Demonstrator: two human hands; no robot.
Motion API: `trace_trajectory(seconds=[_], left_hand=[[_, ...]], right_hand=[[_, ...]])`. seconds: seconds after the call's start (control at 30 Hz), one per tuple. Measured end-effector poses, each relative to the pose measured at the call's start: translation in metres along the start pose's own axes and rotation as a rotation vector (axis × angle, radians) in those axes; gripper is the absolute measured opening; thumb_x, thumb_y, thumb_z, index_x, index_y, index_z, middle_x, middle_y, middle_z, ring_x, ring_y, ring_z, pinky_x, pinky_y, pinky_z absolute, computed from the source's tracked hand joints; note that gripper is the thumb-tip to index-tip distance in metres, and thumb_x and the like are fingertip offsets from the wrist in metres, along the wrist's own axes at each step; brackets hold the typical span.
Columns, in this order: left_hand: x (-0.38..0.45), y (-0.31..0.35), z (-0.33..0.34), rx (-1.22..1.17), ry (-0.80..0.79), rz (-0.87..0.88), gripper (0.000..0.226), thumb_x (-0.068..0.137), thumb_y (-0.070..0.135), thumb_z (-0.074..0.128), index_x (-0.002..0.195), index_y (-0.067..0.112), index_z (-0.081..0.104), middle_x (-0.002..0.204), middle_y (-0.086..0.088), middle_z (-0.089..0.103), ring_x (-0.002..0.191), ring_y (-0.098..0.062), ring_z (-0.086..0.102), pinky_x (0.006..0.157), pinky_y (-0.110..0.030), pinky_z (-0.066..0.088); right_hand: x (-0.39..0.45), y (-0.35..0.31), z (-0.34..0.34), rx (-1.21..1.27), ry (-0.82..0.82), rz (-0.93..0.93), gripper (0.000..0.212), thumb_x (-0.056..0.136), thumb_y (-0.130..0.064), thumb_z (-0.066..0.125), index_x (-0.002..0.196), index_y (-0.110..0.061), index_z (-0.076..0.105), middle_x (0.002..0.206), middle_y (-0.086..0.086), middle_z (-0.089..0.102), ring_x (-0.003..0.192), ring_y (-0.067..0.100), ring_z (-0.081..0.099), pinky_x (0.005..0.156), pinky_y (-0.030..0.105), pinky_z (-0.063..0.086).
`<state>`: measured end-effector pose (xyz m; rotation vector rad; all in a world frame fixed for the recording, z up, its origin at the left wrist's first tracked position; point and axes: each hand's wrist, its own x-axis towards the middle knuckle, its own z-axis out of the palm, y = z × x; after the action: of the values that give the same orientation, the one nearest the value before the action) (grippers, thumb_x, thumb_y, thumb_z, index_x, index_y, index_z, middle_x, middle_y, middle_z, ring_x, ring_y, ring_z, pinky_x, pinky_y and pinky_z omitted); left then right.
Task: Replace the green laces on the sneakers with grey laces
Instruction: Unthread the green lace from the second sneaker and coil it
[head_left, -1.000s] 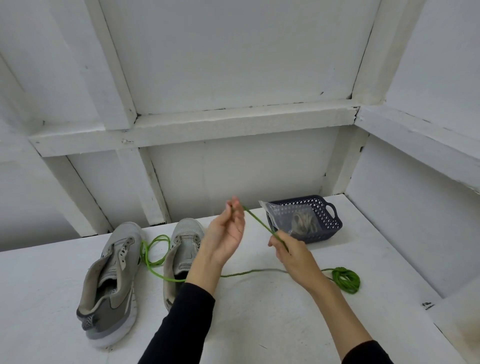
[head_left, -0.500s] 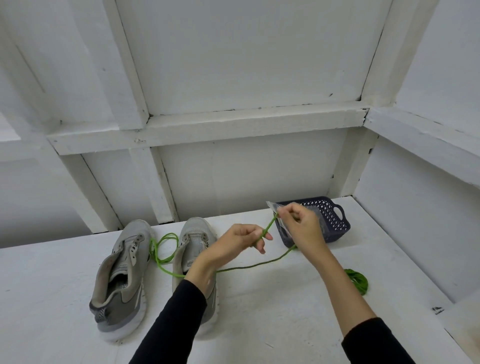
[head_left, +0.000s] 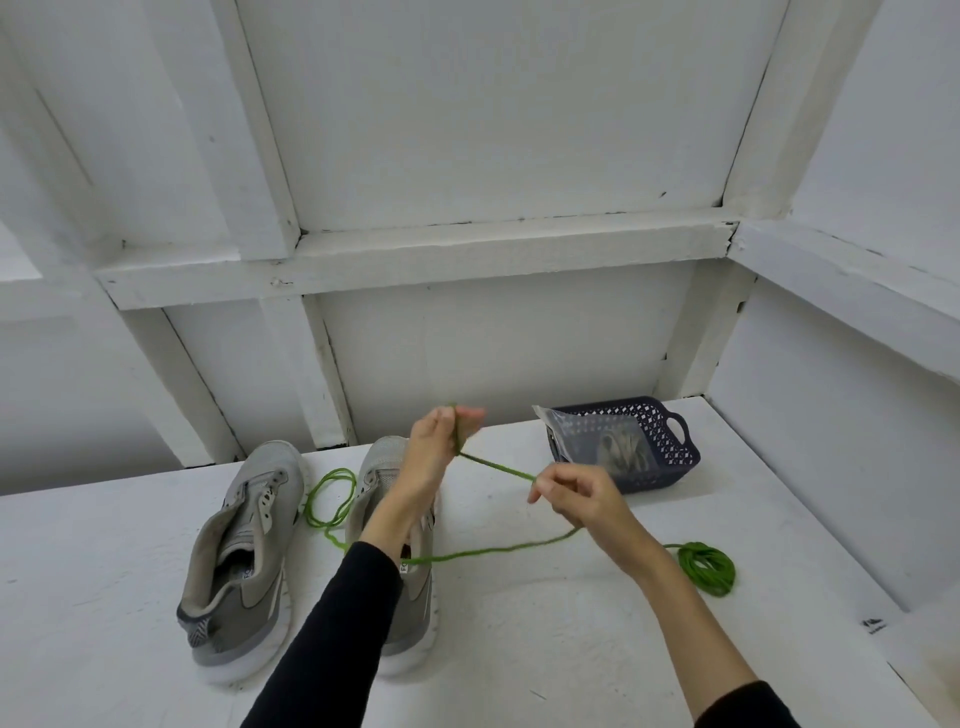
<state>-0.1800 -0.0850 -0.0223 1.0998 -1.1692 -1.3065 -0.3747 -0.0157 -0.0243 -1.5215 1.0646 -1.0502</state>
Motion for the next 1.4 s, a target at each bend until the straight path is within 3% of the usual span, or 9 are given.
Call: trace_trajectory(seconds=[0.13, 0.27, 0.4, 0.53, 0.83, 1.0, 1.1, 1.23, 1.4], left_hand=[[-0.017, -0.007, 0.008, 0.386, -0.335, -0.077, 0.035, 0.107, 0.018, 0.032, 0.095, 0.001, 0.061, 0.065, 0.000, 0.071, 0.056, -0.010, 0.058, 0.070, -0.028, 0.049], [-0.033, 0.012, 0.024, -0.117, -0.469, -0.264, 0.051, 0.107, 0.028, 0.027, 0.105, -0.009, 0.062, 0.040, 0.006, 0.033, 0.041, -0.005, 0.036, 0.090, -0.029, 0.054], [-0.027, 0.022, 0.020, -0.677, -0.397, -0.244, 0.047, 0.099, 0.030, 0.039, 0.117, -0.007, 0.060, 0.072, -0.005, 0.065, 0.043, -0.003, 0.048, 0.070, -0.021, 0.057], [-0.014, 0.020, 0.015, -0.673, -0.255, -0.209, 0.050, 0.104, 0.034, 0.032, 0.132, -0.007, 0.043, 0.135, -0.020, 0.056, 0.108, -0.027, 0.067, 0.086, -0.032, 0.058], [-0.021, 0.018, 0.011, 0.263, -0.580, -0.323, 0.089, 0.091, 0.067, 0.010, 0.106, 0.001, 0.068, 0.062, -0.005, 0.058, 0.059, -0.019, 0.057, 0.092, -0.035, 0.051], [-0.021, 0.033, 0.017, -0.353, -0.545, -0.349, 0.087, 0.086, 0.070, 0.018, 0.108, -0.002, 0.060, 0.052, 0.003, 0.043, 0.035, -0.006, 0.034, 0.082, -0.032, 0.057], [-0.011, 0.032, 0.005, -0.624, -0.346, -0.228, 0.086, 0.090, 0.068, 0.020, 0.132, -0.004, 0.044, 0.111, -0.011, 0.070, 0.080, -0.017, 0.071, 0.087, -0.030, 0.057], [-0.003, 0.020, -0.001, -0.211, -0.120, -0.234, 0.087, 0.091, 0.069, 0.016, 0.149, 0.004, 0.025, 0.150, -0.007, 0.044, 0.130, -0.033, 0.050, 0.112, -0.045, 0.035], [-0.019, 0.005, 0.009, 0.353, -0.433, -0.275, 0.088, 0.075, 0.080, 0.012, 0.120, 0.021, 0.058, 0.100, -0.004, 0.073, 0.085, -0.023, 0.072, 0.111, -0.045, 0.038]], right_hand=[[0.019, -0.018, -0.005, 0.014, 0.222, -0.038, 0.024, 0.097, -0.014, 0.056, 0.077, -0.006, 0.066, 0.050, -0.012, 0.045, 0.048, 0.001, 0.035, 0.049, 0.013, 0.028], [0.033, -0.009, -0.009, -0.087, 0.405, 0.011, 0.022, 0.095, -0.023, 0.058, 0.080, -0.010, 0.068, 0.062, -0.012, 0.061, 0.057, -0.006, 0.051, 0.059, 0.014, 0.040], [0.026, 0.012, -0.004, -0.186, 0.222, 0.103, 0.024, 0.096, -0.025, 0.057, 0.079, -0.015, 0.070, 0.058, -0.016, 0.056, 0.053, -0.004, 0.043, 0.062, 0.023, 0.036], [0.012, 0.003, 0.004, -0.212, -0.079, 0.147, 0.025, 0.099, -0.023, 0.052, 0.087, -0.015, 0.073, 0.058, -0.019, 0.053, 0.057, -0.001, 0.041, 0.059, 0.012, 0.037], [0.022, -0.015, -0.012, -0.095, 0.253, 0.047, 0.027, 0.094, -0.024, 0.061, 0.074, -0.006, 0.064, 0.044, -0.015, 0.045, 0.044, -0.002, 0.038, 0.051, 0.010, 0.032], [0.025, 0.009, -0.003, -0.101, 0.289, 0.065, 0.032, 0.094, -0.033, 0.058, 0.075, -0.007, 0.062, 0.049, -0.013, 0.038, 0.049, 0.002, 0.032, 0.051, 0.017, 0.026], [0.019, 0.020, 0.000, -0.133, 0.116, 0.173, 0.031, 0.098, -0.031, 0.052, 0.080, -0.011, 0.067, 0.053, -0.014, 0.037, 0.054, 0.006, 0.034, 0.052, 0.015, 0.030], [0.006, 0.011, -0.006, -0.037, -0.214, 0.284, 0.030, 0.100, -0.028, 0.050, 0.083, -0.013, 0.069, 0.055, -0.007, 0.032, 0.049, 0.007, 0.025, 0.046, 0.018, 0.021], [0.019, -0.003, -0.016, 0.135, 0.097, 0.195, 0.028, 0.096, -0.025, 0.056, 0.075, -0.010, 0.067, 0.052, -0.005, 0.030, 0.049, 0.009, 0.022, 0.046, 0.019, 0.018]])
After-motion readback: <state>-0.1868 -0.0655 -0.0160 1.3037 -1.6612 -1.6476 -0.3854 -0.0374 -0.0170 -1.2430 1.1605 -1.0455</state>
